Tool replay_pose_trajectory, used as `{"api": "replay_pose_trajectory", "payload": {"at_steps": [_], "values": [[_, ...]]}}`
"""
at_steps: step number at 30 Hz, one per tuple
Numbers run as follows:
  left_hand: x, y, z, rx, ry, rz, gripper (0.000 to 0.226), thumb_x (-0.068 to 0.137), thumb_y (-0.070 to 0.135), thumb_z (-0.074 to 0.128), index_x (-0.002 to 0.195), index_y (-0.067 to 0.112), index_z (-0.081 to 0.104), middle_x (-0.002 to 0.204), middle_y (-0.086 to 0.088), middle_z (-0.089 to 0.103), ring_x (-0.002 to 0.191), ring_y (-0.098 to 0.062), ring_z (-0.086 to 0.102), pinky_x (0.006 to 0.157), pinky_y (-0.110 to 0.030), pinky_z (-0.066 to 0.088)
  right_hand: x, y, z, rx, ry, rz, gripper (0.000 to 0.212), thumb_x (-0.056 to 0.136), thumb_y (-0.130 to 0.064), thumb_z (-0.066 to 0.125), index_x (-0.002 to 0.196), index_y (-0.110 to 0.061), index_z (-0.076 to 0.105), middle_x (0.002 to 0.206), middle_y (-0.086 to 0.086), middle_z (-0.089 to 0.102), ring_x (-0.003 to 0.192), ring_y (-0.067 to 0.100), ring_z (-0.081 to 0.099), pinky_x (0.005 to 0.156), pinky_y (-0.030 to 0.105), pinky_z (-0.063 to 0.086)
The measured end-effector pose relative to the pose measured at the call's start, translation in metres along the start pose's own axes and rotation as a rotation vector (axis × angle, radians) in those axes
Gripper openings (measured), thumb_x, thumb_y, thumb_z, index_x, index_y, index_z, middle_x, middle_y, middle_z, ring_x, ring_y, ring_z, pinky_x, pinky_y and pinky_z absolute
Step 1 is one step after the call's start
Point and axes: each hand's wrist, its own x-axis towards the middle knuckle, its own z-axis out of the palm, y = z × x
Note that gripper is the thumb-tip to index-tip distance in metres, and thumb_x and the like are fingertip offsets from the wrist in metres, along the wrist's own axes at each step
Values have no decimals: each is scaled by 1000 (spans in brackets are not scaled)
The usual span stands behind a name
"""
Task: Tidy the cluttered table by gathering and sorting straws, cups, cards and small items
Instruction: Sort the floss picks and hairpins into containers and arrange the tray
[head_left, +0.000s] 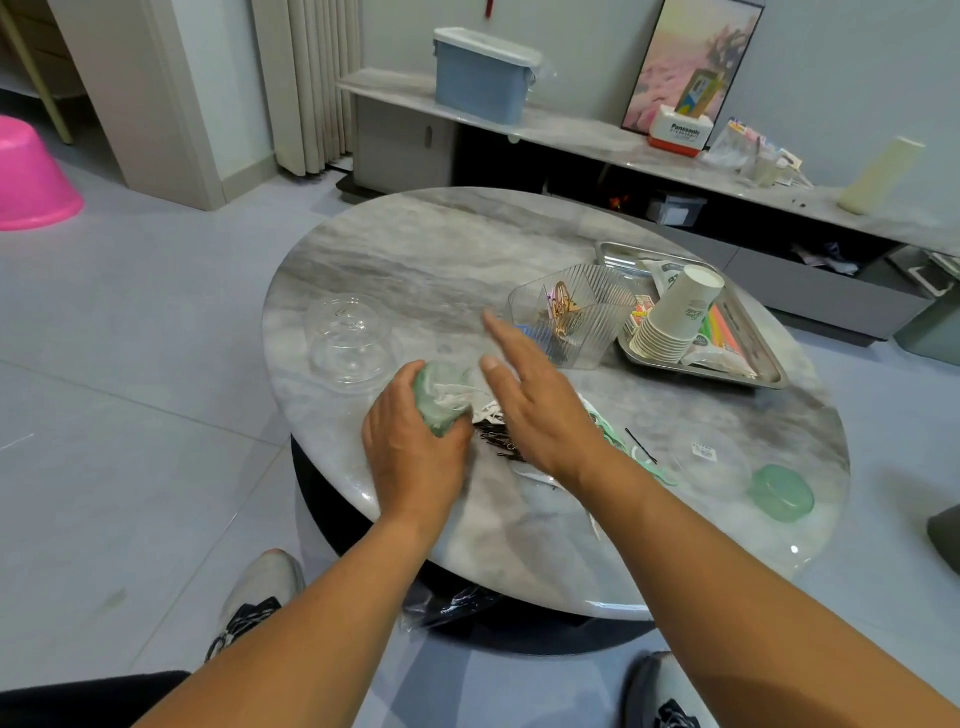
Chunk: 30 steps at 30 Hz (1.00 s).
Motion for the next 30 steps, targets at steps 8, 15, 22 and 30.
{"api": "replay_pose_trajectory", "payload": {"at_steps": [8,15,22,30], "values": [[16,-4,-8,128,18,-106,84,75,40,86,141,14,40,136,-10,58,125,-34,52,109,-43,35,-22,64,-53,-248,-2,412,41,106,-14,41,145,-17,54,150,5,52,132,22,52,107,31,40],[-11,17,-3,-27,42,407,49,99,16,58,144,6,43,145,-12,46,141,-23,38,121,-34,27,-37,103,-44,-365,24,511,39,106,-13,42,143,-9,53,146,14,53,134,33,49,111,40,40],[-15,31,28,292,-560,273,64,99,-7,37,158,15,28,163,-5,30,150,-19,21,123,-29,19,-25,112,-50,-331,9,541,24,102,-26,56,110,-8,70,118,17,67,117,40,57,95,47,49],[36,61,52,720,-732,86,42,94,46,67,124,15,64,129,-10,57,121,-33,50,96,-42,42,10,112,-56,-190,-63,644,28,84,-30,83,107,-17,73,112,7,67,104,24,63,90,34,52]]}}
